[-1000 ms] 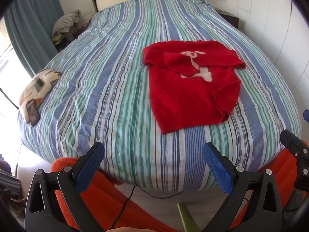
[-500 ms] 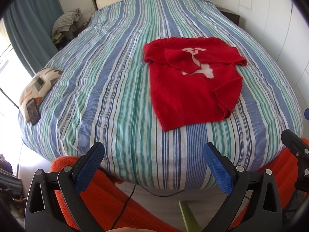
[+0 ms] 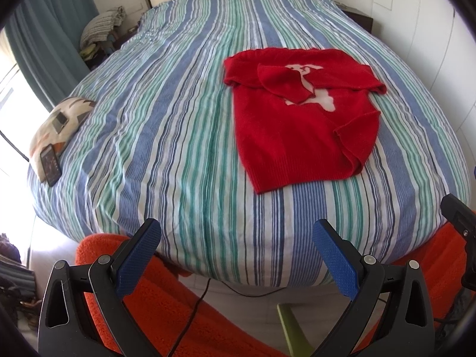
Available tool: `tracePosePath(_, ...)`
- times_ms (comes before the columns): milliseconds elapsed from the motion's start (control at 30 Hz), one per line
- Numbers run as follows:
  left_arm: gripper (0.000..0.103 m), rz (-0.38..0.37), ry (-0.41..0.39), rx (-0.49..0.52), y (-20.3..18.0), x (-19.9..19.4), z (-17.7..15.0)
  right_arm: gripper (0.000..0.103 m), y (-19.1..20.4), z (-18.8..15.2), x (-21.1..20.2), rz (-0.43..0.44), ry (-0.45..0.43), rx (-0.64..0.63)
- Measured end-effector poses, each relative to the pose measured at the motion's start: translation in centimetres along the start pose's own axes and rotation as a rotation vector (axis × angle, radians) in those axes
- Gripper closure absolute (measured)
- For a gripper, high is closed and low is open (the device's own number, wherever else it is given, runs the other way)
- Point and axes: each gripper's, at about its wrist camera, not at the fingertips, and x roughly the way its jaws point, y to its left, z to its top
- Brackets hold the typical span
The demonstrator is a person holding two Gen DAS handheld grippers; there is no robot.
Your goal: Fold small clothes
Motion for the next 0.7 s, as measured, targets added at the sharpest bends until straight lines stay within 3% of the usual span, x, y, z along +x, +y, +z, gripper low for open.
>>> tracePosePath(200,0.001,-0.003,0.021,-0.029,0.9,1.0,0.2,0.0,-0.3,0.2,0.8,0.007,0.005,0.006)
tracePosePath(367,0.001,-0.07,0.121,-0.17,4.2,5.7,0.2,0.0,-0.6,2.0,3.9,-0.012,-0.046,-0.042)
tracePosePath(433,0.001,-0.1,0.159,-0.216,5.3,8.2,0.2,0.0,-1.0,3.5,6.9,0.01,-0.02,-0.031)
tracePosePath(600,0.001,-0.065,0.21,-0.284,6.4,11.3,-0.6,0.0,-1.9,7.2,15.9,0.079,0.077,0.277)
tracePosePath(700,0.001,-0.057,0.211,-0.279,6.2,11.0,-1.7,0.003,-1.4,8.8,20.9,0.029,0.131,0.392)
